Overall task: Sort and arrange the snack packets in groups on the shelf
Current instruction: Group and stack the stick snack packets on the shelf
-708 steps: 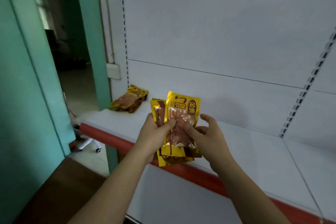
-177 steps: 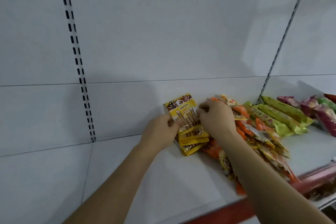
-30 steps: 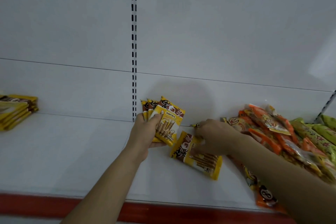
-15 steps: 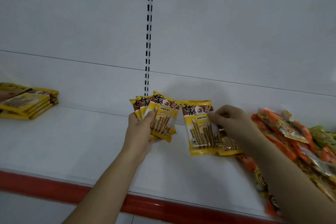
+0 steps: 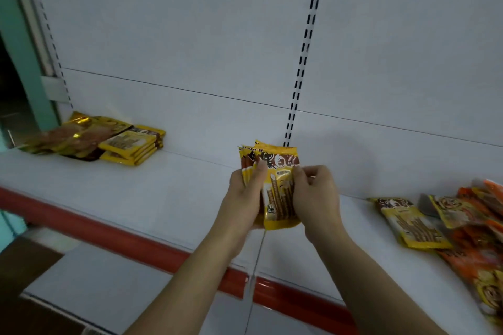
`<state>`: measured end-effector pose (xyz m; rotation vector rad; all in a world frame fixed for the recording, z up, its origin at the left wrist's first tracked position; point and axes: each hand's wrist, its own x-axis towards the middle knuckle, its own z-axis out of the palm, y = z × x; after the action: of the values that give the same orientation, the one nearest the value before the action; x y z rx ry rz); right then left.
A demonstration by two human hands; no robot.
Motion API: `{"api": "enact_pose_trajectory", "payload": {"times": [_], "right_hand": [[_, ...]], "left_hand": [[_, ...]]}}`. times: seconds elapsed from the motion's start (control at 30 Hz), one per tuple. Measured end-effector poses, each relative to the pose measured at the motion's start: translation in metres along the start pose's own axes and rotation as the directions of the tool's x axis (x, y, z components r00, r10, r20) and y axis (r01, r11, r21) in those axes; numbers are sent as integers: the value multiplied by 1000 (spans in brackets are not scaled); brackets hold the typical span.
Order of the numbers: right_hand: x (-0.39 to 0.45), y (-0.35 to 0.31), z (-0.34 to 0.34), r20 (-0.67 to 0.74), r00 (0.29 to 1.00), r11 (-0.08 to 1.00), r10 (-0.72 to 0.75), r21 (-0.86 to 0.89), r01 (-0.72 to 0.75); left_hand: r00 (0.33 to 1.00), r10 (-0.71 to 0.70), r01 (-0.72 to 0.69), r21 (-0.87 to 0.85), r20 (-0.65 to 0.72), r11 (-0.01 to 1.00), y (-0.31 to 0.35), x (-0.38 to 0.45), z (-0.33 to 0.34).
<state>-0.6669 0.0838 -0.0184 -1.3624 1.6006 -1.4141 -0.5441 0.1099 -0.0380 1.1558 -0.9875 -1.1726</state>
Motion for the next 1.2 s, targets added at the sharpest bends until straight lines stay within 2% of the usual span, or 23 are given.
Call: {"api": "enact_pose_trajectory", "payload": {"times": [0.07, 0.13, 0.27, 0.33, 0.43, 0.53, 0.63, 0.77, 0.8, 0.87, 0.97, 1.07, 1.2], "right_hand": [[-15, -13, 28, 43, 999, 1000, -6, 31, 4], [-29, -26, 55, 118, 993, 996, -10, 88, 0], [-56, -41, 113, 395, 919, 990, 19, 124, -73], [-69, -43, 145, 471, 881, 976, 43, 167, -137], [-79, -51, 184, 438, 898, 967, 41, 210, -146], [-75, -61, 216, 369, 927, 977, 65, 166, -135], [-56, -66, 246, 282, 950, 974, 135, 136, -179], [-15, -61, 278, 158, 970, 981, 188, 9, -192], [-4, -57, 285, 140, 971, 982, 191, -31, -189], [14, -50, 302, 108, 970, 972, 216, -119, -203], [30, -44, 323, 101, 956, 956, 274, -137, -259], [38, -45, 339, 70, 955, 949, 288, -151, -275], [38, -46, 351, 70, 956, 949, 284, -163, -270]], "left_hand": [[999, 49, -46, 146, -13, 988, 4, 0, -28], [998, 59, -53, 198, -24, 979, 12, 1, -62], [999, -13, 9, 79, 51, 997, 27, 9, -142], [995, -45, 38, 76, 92, 996, 35, 14, -179], [993, -62, 24, 334, 102, 942, 51, 24, -217], [997, 56, -77, 644, 53, 761, 56, 46, -241], [966, 254, -201, 774, 54, 600, 53, 72, -259], [875, 466, -323, 879, 135, 352, 47, 110, -290], [873, 449, -345, 894, 193, 287, 47, 119, -299], [907, 309, -347, 924, 286, 164, 48, 139, -315], [946, 92, -317, 947, 311, 54, 51, 163, -331], [946, 59, -322, 945, 319, 55, 47, 182, -341], [922, 137, -376, 922, 363, 86, 39, 196, -346]]}}
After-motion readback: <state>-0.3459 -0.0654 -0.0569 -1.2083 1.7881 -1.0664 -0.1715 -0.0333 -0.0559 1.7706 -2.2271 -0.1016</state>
